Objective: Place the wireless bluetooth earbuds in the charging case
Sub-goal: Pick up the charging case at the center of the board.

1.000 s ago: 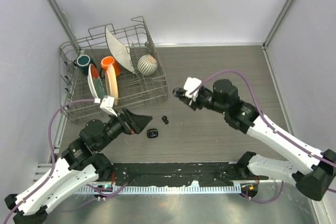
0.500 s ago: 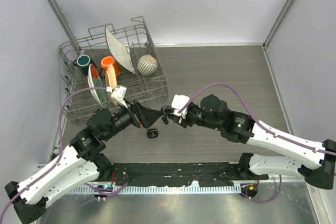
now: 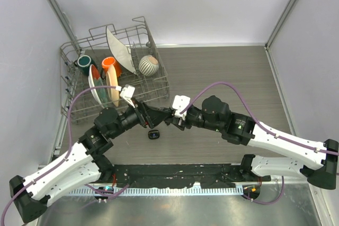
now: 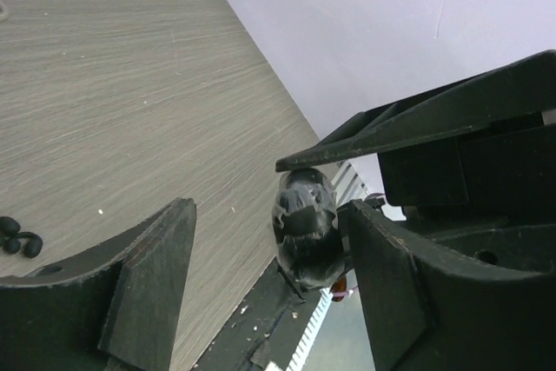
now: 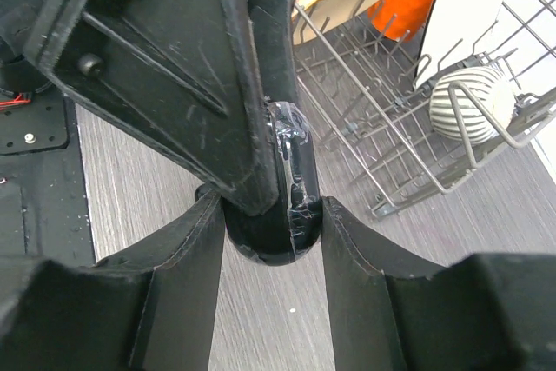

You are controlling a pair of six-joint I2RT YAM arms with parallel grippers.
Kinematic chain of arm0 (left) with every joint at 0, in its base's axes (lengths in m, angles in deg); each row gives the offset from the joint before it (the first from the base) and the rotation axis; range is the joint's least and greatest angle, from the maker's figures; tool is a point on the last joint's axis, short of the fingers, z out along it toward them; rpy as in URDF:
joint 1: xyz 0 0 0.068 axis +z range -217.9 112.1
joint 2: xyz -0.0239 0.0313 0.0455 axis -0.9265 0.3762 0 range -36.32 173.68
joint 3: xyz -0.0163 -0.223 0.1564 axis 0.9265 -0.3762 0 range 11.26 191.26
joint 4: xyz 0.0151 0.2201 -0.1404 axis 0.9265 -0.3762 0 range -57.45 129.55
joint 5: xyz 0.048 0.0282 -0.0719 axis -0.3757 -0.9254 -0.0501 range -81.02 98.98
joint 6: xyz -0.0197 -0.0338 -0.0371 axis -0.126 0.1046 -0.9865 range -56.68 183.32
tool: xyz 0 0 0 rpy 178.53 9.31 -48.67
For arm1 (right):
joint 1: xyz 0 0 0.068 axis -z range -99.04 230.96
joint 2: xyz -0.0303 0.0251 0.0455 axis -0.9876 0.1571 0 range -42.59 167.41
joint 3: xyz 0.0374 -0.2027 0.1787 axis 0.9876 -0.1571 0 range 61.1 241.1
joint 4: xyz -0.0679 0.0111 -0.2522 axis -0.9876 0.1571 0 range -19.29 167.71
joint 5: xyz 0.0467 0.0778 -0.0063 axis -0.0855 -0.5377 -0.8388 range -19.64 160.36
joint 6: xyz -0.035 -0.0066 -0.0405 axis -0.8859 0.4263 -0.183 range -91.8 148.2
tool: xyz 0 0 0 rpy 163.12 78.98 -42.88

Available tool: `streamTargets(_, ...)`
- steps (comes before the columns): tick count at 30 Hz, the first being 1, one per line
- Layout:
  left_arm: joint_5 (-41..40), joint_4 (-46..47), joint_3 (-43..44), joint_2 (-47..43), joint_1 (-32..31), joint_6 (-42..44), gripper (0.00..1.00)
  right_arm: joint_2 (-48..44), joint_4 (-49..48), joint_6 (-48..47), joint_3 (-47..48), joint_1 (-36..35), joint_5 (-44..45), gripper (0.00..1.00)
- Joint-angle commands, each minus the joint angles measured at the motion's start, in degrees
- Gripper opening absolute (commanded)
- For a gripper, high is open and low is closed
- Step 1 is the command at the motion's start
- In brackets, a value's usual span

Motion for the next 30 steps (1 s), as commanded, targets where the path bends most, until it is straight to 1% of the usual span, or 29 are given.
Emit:
streamTargets(1,2.1,6.8,0.1,1.0,0.2,-0.8,0.71,-1.0,-3.5,1.2,0.4,-0.8,-1.5,0.01)
streamTargets(2,2.2,7.0,0.2,1.3,0.1,-0.9,0.65,-1.1,-3.5,1.2,0.5,-0.8,-1.4,0.01)
streamTargets(4,2.4,7.2,0.2,1.6,0.1,-1.0,0.58,-1.3,-3.4,1.2,0.3,-1.0,-1.3,0.01)
streamTargets(5,2.3,7.3,0.2,1.7,0.1,-1.1,0.49,-1.3,-3.4,1.0,0.2,-1.0,-1.3,0.01)
streamTargets(6,3.0,7.3,0.3,1.7,0.1,-1.1,0.45,-1.5,-3.5,1.1,0.2,-1.1,-1.2,0.01)
streamTargets(7,3.3,7.3,0.3,2.2,0.1,-1.1,0.36,-1.6,-3.6,1.1,0.1,-1.1,-1.0,0.01)
streamTargets(9,4.2,7.4,0.3,2.4,0.1,-1.2,0.21,-1.7,-4.1,1.1,-0.1,-1.1,-0.8,0.01)
streamTargets(10,4.9,7.6,0.3,2.7,0.1,-1.1,0.08,-1.9,-4.3,1.0,-0.3,-1.2,-0.5,0.01)
streamTargets(11,5.3,7.6,0.3,2.8,0.1,-1.1,0.01,-2.0,-4.6,1.1,-0.5,-1.2,-0.4,0.02)
streamTargets(12,5.6,7.6,0.3,2.9,0.2,-0.7,0.00,-2.2,-5.3,1.1,-0.5,-1.2,-0.2,0.03)
streamTargets(15,6.4,8.9,-0.5,2.5,0.1,0.2,0.00,-2.7,-8.1,3.1,-1.4,-1.2,1.7,0.29)
streamTargets(16,6.5,9.3,-0.9,2.2,0.1,0.6,0.00,-3.1,-8.6,3.8,-1.6,-1.2,2.1,0.36)
streamTargets(18,5.7,10.0,-2.0,0.4,0.1,1.0,0.00,-3.7,-12.0,5.4,-2.4,-1.2,2.5,0.52)
streamTargets(20,4.2,10.7,-3.5,-2.0,0.1,2.2,0.00,-4.2,-14.4,7.7,-3.0,-1.2,2.5,0.58)
streamTargets(21,3.6,11.0,-4.0,-2.9,0.1,2.6,0.00,-4.5,-15.2,8.5,-3.5,-1.2,2.5,0.64)
streamTargets(23,1.6,11.1,-5.3,-5.7,0.2,3.8,0.00,-5.3,-16.6,10.5,-4.0,-1.2,2.5,0.73)
streamTargets(24,0.9,11.0,-5.8,-6.5,0.2,4.2,0.00,-5.5,-16.9,11.2,-4.3,-1.2,4.9,0.80)
streamTargets(26,-1.6,10.7,-7.1,-8.6,0.1,5.6,0.00,-6.6,-17.8,13.9,-4.6,-1.2,6.1,0.81)
streamTargets(28,-3.5,10.7,-8.6,-11.8,0.1,6.7,0.00,-7.3,-17.9,16.7,-4.3,-1.2,9.8,0.85)
streamTargets(30,-5.7,12.0,-9.8,-15.1,0.2,8.2,0.00,-7.7,-16.8,23.5,-2.7,-1.1,13.3,0.90)
